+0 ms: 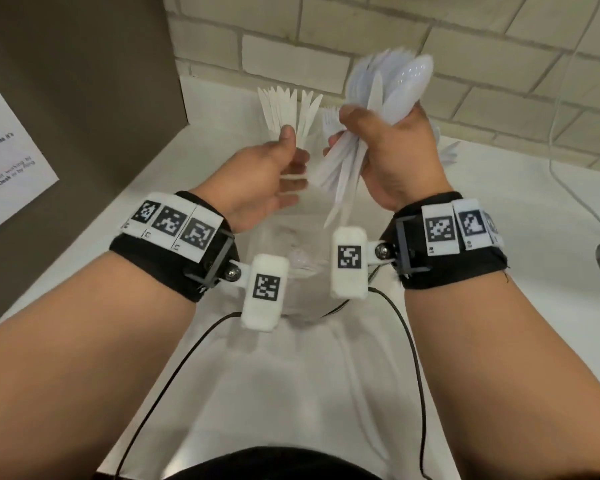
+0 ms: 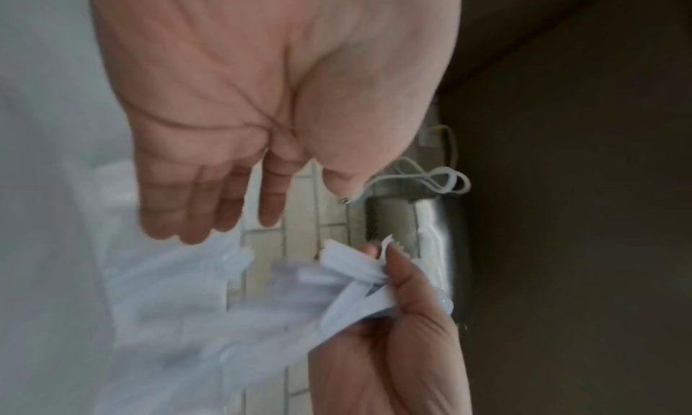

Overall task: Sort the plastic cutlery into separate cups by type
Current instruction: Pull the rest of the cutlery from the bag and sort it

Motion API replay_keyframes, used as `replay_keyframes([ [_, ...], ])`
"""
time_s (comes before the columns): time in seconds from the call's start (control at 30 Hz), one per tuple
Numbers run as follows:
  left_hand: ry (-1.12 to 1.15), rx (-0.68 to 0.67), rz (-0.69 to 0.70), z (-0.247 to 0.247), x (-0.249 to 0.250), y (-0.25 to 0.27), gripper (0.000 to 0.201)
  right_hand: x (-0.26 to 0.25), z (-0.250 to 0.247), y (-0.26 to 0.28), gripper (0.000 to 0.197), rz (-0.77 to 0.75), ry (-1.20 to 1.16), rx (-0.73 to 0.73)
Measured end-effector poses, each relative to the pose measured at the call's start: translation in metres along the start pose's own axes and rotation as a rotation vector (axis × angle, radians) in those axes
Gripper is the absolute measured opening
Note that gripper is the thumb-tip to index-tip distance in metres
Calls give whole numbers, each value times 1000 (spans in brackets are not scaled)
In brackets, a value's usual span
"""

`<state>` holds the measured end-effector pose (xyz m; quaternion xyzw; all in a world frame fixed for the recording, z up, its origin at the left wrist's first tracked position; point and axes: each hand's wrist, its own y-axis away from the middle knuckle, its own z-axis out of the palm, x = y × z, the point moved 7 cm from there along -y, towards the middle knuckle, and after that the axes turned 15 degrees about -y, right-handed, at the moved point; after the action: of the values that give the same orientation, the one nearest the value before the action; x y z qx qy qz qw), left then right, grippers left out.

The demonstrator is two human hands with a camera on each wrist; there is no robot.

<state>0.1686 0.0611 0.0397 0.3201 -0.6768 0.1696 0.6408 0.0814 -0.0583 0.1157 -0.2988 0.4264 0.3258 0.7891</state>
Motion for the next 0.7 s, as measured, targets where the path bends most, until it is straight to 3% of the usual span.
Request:
replay_keyframes([
  [0.1, 280, -296, -235, 30, -13, 1, 70, -6, 15, -5, 48, -52, -65, 23],
  [0.17, 391, -397, -326, 40, -16, 7, 75, -6, 23, -6, 46, -71, -99, 23],
  [0.27, 502, -390, -334, 44, -16, 11, 61, 2, 30, -3, 47, -80, -73, -5],
  [0.4, 624, -370, -259, 41, -8, 6, 45, 16, 29, 3, 71, -109, 143, 5],
  [0.47, 576, -435, -261, 43, -7, 8, 37, 24, 23, 1, 62, -94, 152, 17],
  [0.57, 428, -524, -352, 45, -20, 9, 37, 26, 17, -1, 29, -102, 21, 19],
  [0.7, 448, -576, -425, 48, -27, 10, 54, 18, 17, -3, 32, -164, -61, 61],
])
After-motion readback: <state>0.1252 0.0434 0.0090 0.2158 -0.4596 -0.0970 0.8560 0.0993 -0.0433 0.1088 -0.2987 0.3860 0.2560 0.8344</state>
